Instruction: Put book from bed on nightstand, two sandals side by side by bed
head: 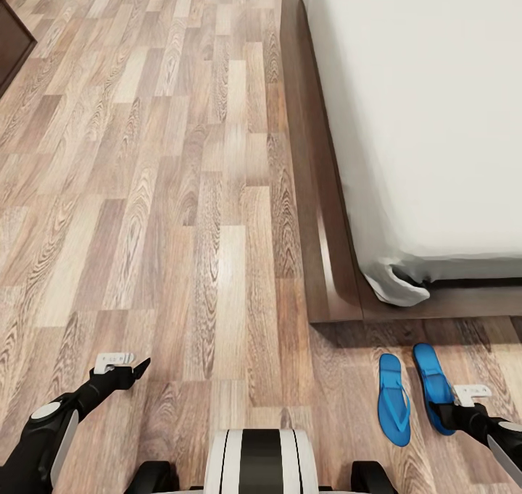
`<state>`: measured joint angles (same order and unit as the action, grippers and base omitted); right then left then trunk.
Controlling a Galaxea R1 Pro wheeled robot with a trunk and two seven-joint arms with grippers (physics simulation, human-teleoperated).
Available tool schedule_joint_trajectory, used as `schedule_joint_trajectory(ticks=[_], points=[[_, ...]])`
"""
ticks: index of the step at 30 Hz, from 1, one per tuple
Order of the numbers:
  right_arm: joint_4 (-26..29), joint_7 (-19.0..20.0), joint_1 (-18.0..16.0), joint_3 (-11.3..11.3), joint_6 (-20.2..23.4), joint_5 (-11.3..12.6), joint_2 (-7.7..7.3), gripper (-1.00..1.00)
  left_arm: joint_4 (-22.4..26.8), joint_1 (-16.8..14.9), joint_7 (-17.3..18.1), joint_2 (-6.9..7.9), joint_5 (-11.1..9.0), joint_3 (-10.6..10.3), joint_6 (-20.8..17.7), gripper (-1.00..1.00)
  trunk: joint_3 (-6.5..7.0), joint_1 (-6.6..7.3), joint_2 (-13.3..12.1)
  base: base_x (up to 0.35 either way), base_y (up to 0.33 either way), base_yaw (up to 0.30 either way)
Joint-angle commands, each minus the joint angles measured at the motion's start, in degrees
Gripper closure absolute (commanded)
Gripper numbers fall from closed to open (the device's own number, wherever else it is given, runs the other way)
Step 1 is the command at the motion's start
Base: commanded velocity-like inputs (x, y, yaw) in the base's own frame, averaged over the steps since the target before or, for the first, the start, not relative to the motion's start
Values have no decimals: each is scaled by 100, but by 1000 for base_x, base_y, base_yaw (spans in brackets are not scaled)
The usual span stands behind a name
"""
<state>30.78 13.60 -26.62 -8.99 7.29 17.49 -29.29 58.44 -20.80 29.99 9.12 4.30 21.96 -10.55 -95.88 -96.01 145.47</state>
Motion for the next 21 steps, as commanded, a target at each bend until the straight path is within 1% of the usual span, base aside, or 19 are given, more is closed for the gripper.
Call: schedule_joint_trajectory(ticks=[1,11,15,21], points=[[7,0,-2,-26,27,53,-7,100,9,-3,46,-5,44,19,-26,-100,-3,1,1,0,0,0],[13,8,-1,-28,27,53,-15,100,9,-3,50,-7,44,19,-28,-100,-3,1,1,0,0,0],[16,10,0,-28,27,53,-16,100,9,-3,50,-7,44,19,-34,-100,-92,-9,7,0,0,0],[13,8,0,-27,27,53,-16,100,9,-3,51,-7,44,19,-35,-100,-92,-9,7,0,0,0]])
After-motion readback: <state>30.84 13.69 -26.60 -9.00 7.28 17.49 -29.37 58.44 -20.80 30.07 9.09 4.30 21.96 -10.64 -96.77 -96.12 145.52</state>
